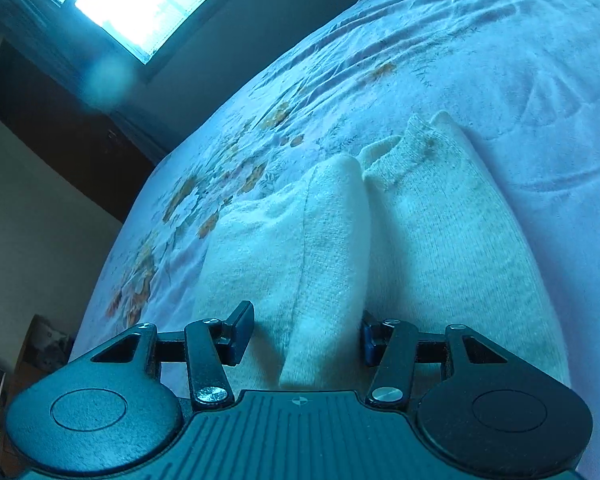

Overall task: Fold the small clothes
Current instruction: 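Grasp the opposite side edge of the sweater with the right tool, then fold the gripped side over the body with the right tool toward the left tool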

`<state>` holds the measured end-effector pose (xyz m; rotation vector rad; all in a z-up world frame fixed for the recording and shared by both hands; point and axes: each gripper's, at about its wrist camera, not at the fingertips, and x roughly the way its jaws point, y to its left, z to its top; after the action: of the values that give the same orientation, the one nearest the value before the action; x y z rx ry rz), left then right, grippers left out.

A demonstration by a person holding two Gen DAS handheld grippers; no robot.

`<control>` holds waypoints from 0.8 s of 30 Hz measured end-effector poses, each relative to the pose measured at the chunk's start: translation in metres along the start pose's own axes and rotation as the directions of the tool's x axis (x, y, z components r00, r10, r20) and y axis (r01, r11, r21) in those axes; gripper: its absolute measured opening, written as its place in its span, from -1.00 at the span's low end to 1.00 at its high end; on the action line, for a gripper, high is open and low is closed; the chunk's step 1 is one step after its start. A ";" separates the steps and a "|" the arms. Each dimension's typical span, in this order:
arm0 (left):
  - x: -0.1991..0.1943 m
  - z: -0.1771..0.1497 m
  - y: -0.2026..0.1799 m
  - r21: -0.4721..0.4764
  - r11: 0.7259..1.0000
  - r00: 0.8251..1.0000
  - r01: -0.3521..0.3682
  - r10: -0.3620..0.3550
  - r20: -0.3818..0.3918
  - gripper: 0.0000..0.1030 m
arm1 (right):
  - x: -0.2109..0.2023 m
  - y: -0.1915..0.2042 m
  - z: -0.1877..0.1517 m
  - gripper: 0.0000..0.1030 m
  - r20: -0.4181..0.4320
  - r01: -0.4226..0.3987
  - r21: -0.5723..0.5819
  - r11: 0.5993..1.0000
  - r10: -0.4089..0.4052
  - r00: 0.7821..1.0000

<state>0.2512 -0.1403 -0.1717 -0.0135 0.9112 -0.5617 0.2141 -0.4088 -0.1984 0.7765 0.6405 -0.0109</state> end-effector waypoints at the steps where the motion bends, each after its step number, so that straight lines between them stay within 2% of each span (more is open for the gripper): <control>1: 0.000 0.000 0.000 0.002 1.000 1.000 -0.001 0.001 0.002 -0.40 | 0.001 0.006 0.002 -0.82 0.005 0.012 -0.038 0.999 -0.012 1.000; 5: -0.001 0.001 -0.010 0.033 0.999 1.000 0.001 -0.002 0.018 -0.40 | -0.017 0.034 0.001 -0.82 0.095 0.074 -0.252 0.965 -0.051 0.994; 9: -0.003 0.002 -0.034 0.068 0.996 0.997 0.064 -0.066 0.033 -0.40 | -0.043 0.046 0.004 -0.82 0.175 0.144 -0.418 0.897 -0.076 0.982; 12: 0.004 0.000 -0.056 0.086 0.991 0.994 0.103 -0.105 0.014 -0.40 | -0.045 0.040 0.009 -0.82 0.181 0.188 -0.460 0.868 -0.115 0.977; 15: 0.011 -0.010 -0.076 0.122 0.984 0.991 0.130 -0.130 -0.004 -0.40 | -0.042 0.020 0.008 -0.82 0.201 0.281 -0.462 0.841 -0.209 0.957; 17: 0.016 -0.016 -0.084 0.138 0.982 0.992 0.126 -0.125 -0.020 -0.34 | -0.037 0.003 0.004 -0.82 0.185 0.303 -0.427 0.852 -0.246 0.951; 19: 0.020 -0.020 -0.084 0.145 0.984 0.995 0.103 -0.100 -0.024 -0.34 | -0.026 -0.010 0.001 -0.82 0.090 0.269 -0.413 0.870 -0.255 0.963; 21: 0.017 -0.019 -0.082 0.145 0.984 0.994 0.107 -0.104 -0.027 -0.34 | -0.039 -0.017 0.002 -0.79 0.094 0.243 -0.349 0.905 -0.224 0.970; 23: 0.008 -0.017 -0.077 0.142 0.984 0.994 0.107 -0.104 -0.025 -0.34 | -0.058 -0.020 0.002 -0.46 0.101 0.232 -0.297 0.926 -0.211 0.972; 24: 0.002 -0.016 -0.074 0.145 0.984 0.995 0.103 -0.102 -0.014 -0.34 | -0.070 -0.021 0.001 -0.42 0.103 0.226 -0.278 0.934 -0.205 0.973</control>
<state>0.2061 -0.2013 -0.1655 0.0739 0.8777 -0.7238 0.1528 -0.4397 -0.1735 0.4195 0.6390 -0.1431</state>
